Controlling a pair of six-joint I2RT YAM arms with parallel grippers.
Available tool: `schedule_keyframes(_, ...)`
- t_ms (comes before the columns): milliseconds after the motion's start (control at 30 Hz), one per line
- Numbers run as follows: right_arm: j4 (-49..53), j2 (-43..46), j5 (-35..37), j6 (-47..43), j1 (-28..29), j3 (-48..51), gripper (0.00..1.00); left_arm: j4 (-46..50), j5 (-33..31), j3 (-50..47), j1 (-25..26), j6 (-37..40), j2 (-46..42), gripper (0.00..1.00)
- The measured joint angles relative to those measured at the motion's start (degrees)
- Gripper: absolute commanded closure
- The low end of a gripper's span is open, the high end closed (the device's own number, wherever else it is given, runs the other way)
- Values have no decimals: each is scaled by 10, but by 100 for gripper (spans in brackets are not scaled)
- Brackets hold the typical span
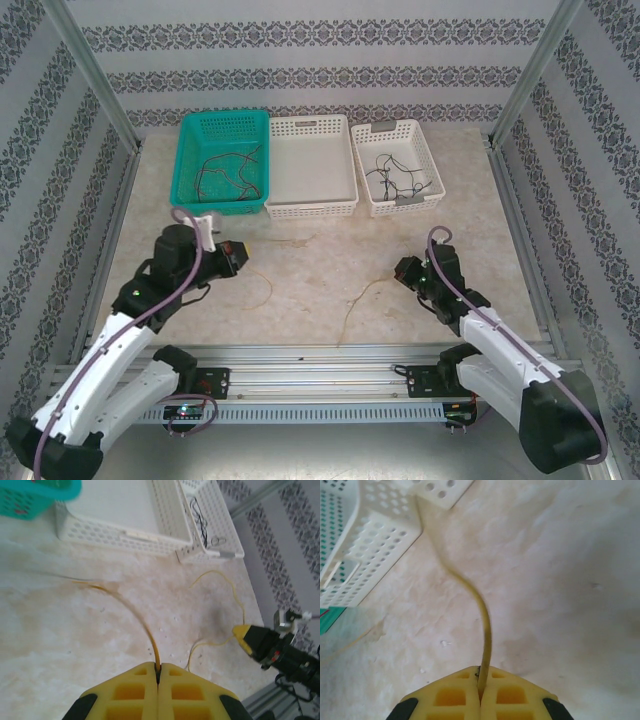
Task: Untangle the cables
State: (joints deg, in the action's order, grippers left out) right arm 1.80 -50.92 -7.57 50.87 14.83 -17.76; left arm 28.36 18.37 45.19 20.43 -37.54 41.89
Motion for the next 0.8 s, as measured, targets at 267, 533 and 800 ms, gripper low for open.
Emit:
schedule_keyframes(267,30,33,-13,1,-56,23,100,87,14,138,-18,0,9,100)
schedule_keyframes(533,25,48,-38,-3,-56,23,100,94,78,248,-18,-3,89,100)
schedule_keyframes(800,25,69,-52,-14,-56,23,100,85,97,370,-18,3,218,100)
